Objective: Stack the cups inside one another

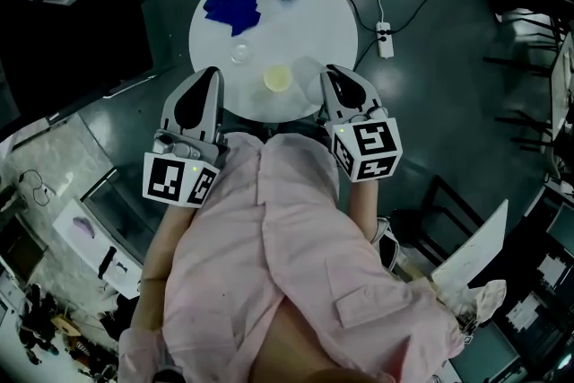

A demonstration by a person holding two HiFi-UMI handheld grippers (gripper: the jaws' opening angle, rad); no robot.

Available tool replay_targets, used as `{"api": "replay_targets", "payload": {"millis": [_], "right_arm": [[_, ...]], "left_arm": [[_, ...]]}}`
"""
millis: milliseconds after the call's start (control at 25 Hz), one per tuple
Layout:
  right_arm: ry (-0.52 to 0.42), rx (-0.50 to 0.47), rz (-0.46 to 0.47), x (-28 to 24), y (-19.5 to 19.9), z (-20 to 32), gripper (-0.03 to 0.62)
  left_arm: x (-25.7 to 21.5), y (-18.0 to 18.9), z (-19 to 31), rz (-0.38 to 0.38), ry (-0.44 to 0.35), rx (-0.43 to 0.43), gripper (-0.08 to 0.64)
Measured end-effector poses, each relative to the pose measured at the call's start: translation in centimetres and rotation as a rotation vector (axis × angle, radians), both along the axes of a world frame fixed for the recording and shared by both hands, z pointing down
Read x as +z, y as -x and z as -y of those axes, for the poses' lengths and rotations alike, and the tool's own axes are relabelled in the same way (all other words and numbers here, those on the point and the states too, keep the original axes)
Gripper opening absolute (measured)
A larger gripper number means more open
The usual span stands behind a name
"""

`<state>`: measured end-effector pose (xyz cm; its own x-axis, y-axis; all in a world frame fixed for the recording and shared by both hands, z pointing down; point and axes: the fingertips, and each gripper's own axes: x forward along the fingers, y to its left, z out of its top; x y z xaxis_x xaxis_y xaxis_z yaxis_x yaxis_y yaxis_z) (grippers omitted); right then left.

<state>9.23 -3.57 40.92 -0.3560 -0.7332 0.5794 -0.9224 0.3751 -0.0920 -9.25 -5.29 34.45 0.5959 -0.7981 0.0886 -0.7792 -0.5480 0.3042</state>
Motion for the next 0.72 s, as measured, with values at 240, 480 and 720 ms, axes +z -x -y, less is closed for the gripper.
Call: {"api": "replay_targets", "payload": {"millis": [240, 480, 720], "right_arm": [[0.007, -0.036, -0.010, 0.5, 0.9, 0.5, 0.040], [0.042, -0.109, -0.031, 0.8, 1.9, 0.3, 0.040], [0.041, -0.145, -0.075, 1.2, 2.2, 0.0, 0.040]], "left_arm": [[0.0, 0.2, 0.1, 0.008, -0.008, -0.006, 0.009], [0.0, 0.1, 0.0, 0.010, -0.008, -0.008, 0.009], [0.0, -0.1, 0.0, 0.006, -0.005, -0.001, 0.009]]}}
